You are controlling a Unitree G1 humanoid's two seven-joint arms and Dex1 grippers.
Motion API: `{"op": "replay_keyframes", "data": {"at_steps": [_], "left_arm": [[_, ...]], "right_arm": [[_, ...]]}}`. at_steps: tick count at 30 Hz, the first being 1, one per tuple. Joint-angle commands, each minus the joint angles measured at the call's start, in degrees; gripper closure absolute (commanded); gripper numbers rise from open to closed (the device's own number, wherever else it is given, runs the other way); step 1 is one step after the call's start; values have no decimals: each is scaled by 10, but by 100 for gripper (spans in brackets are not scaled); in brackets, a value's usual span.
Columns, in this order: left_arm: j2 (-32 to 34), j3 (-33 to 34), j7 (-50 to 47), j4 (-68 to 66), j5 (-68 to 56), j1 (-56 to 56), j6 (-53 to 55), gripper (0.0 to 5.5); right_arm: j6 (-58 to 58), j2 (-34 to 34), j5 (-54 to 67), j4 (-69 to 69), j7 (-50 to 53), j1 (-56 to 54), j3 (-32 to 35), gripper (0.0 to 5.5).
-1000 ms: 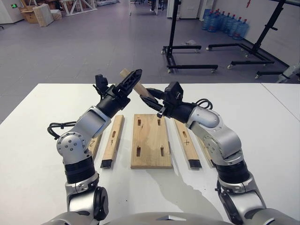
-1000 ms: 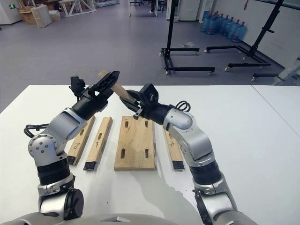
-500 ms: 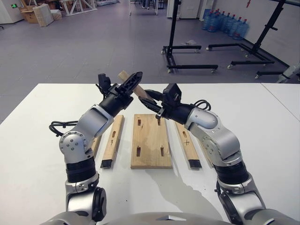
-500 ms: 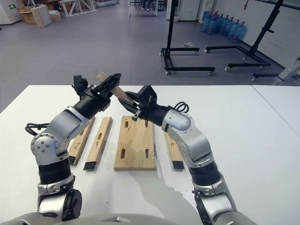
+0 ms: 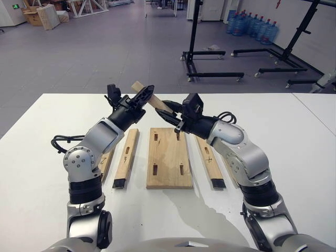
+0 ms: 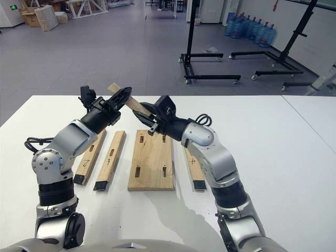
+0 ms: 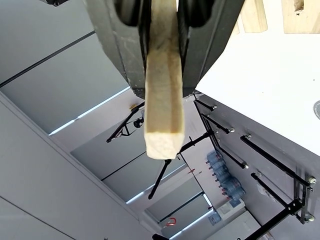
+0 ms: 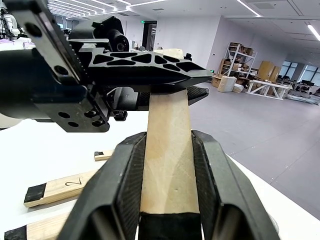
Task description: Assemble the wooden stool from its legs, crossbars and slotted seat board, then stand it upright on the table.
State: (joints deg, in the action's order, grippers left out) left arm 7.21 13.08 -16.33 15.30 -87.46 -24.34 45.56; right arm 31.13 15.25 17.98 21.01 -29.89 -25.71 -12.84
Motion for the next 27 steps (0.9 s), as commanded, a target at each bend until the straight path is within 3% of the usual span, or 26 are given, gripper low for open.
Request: {"op": "replay_keyframes", "data": {"at_steps": [1,4,7,11,14,21,27], "left_arm": [[1,-10,-13,12,4,3,-9,511],[11,-13,-17,20,23,4,-9,511],[58,-11,-11,34,90,10,-7,511],[178,71,22,56,166,57,-13,511],[233,95,62,74,259,113,-41,511],[182,26,176,-10,437,182,-164,511],[149,38,230,-101,507,202,-237,511]], "right_arm": [[30,8,-8,9,-5,6,-27,367],[68,20,4,19,-16,11,-29,312],[97,57,21,31,-31,12,11,262],[134,119,95,42,-59,32,153,258],[142,127,129,26,-48,42,217,258],[129,72,122,5,5,46,188,258],[130,60,124,-5,16,54,174,258]]}}
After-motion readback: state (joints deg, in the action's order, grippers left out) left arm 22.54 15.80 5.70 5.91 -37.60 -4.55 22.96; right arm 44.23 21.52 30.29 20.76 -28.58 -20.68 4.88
